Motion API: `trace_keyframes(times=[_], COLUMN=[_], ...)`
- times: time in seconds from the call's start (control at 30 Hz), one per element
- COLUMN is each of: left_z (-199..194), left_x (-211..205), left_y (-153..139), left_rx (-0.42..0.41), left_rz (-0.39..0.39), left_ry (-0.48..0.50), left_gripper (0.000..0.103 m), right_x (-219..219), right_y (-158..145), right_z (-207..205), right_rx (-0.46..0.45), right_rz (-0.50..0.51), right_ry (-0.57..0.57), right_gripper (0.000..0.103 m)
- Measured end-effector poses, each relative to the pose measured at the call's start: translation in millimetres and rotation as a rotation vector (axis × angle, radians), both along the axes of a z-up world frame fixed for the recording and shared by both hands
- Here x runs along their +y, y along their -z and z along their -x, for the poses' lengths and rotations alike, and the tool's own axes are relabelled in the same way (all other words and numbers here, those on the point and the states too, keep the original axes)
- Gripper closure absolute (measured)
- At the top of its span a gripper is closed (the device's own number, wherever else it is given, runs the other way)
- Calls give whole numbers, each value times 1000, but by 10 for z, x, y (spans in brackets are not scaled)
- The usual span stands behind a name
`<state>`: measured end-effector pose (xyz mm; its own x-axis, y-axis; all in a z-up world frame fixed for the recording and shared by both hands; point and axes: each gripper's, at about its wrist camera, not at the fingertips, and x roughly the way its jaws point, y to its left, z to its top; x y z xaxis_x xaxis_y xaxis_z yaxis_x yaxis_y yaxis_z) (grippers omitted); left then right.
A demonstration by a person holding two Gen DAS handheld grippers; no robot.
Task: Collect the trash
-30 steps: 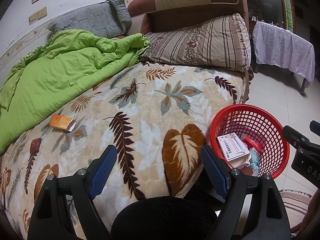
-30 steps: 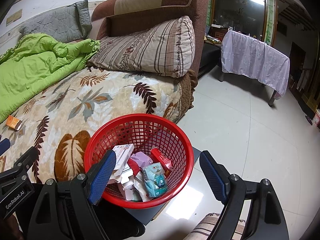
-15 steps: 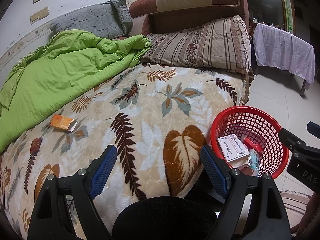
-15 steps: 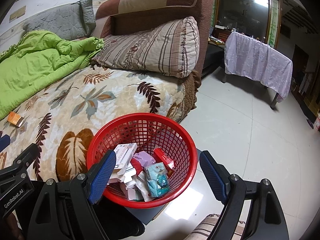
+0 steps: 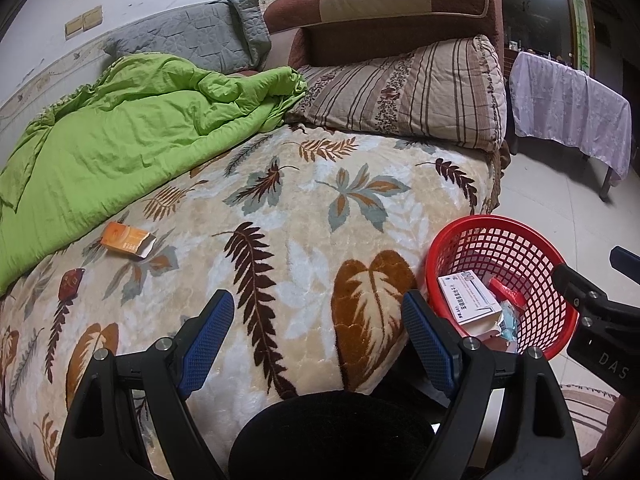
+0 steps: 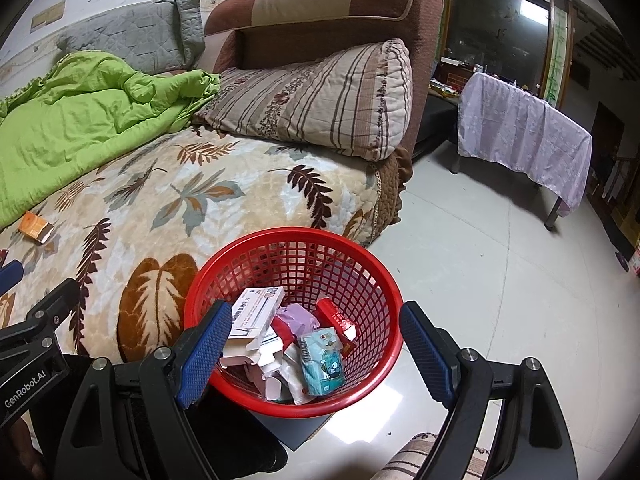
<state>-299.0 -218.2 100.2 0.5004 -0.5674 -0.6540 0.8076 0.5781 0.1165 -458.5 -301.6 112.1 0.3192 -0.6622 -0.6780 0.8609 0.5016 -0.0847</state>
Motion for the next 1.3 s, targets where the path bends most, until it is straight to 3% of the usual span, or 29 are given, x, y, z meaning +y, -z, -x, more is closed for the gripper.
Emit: trace_keyframes(times=[0.43, 0.67, 0.83, 1.0, 1.07, 1.2, 1.3], left_z=[-76, -519, -1204, -1991, -2231, -2596, -2755], left_x=[53, 369, 947, 1654, 1860, 2117, 2173], left_y=[-4, -157, -100, 231, 375, 680, 831], left_rx=[8, 14, 37, 151, 184, 263, 330], left_rz=[10, 57, 39, -71, -114, -166, -148], left_ry=[-14, -142, -406, -744, -823, -898, -875], left_gripper=[19, 19, 19, 19, 19, 19, 18], right_x=[-2, 3, 175, 472, 617, 791, 850], right_y=[11, -148, -210, 73, 243, 676, 876], right_z=[-129, -489, -1381, -2411, -2810, -3577, -3871], right_rx=[12, -3, 78, 196, 224, 284, 266], right_rz=[8, 83, 105, -42, -99, -207, -161], right_ry=[-51, -134, -374, -635, -720, -813, -783], right_gripper=[15, 15, 14, 14, 14, 14, 14])
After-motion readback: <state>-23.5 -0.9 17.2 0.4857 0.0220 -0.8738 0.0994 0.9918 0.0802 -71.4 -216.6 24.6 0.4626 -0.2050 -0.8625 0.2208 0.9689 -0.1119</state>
